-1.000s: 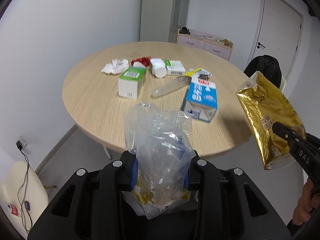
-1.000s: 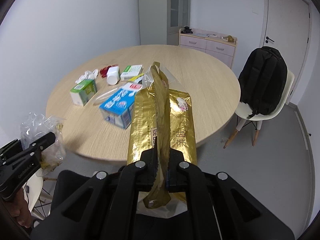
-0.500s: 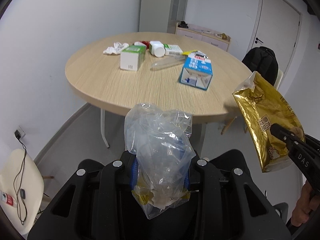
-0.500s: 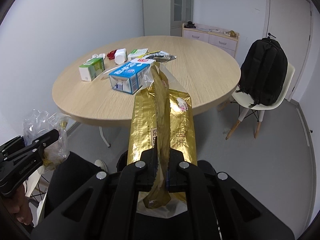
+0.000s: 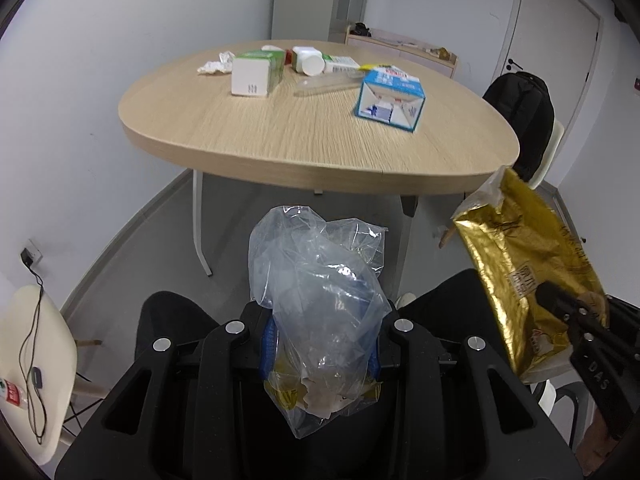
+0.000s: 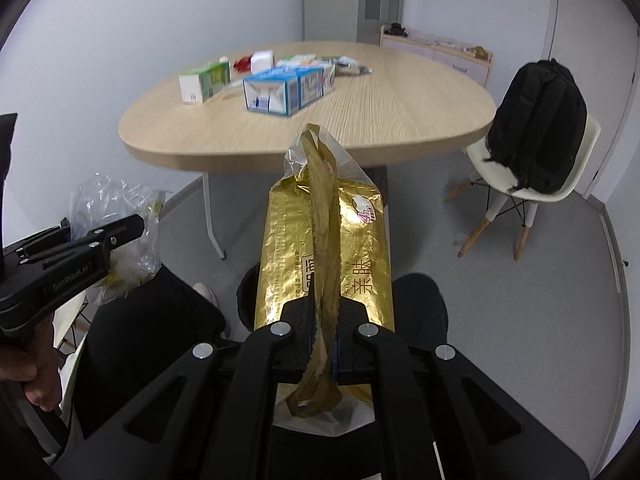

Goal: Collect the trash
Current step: 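Carry both held bags down below the table toward the black bin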

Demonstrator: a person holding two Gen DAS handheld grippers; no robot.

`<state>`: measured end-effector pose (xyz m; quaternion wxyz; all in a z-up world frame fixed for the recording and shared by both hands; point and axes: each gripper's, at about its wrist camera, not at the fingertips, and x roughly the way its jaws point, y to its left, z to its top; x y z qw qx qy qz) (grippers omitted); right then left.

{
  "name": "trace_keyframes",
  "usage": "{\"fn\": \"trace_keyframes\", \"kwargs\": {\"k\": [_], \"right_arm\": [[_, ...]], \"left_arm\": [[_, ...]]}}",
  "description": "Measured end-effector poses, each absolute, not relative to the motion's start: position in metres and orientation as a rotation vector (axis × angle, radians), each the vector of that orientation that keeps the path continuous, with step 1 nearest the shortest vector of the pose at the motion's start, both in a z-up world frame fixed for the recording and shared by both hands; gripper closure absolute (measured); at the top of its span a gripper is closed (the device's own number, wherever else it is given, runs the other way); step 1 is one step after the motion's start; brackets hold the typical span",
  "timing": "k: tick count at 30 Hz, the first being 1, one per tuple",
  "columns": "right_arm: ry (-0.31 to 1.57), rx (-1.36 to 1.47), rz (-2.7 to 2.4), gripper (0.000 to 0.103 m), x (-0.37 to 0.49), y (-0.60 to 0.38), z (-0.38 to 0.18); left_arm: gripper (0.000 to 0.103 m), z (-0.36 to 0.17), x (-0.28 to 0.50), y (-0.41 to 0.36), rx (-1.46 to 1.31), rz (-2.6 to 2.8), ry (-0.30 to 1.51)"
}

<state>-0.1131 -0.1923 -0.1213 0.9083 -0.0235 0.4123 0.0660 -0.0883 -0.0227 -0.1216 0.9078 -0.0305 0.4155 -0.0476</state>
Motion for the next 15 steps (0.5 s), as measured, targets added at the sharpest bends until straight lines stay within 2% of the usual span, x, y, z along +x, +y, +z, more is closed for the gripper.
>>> {"fn": "trace_keyframes", "kwargs": {"k": [15], "right_arm": [[0.939, -0.035, 0.134, 0.1, -0.068, -0.183, -0.186]], "left_arm": [[0.07, -0.172, -0.057, -0.023, -0.088, -0.109, 0.939]]}}
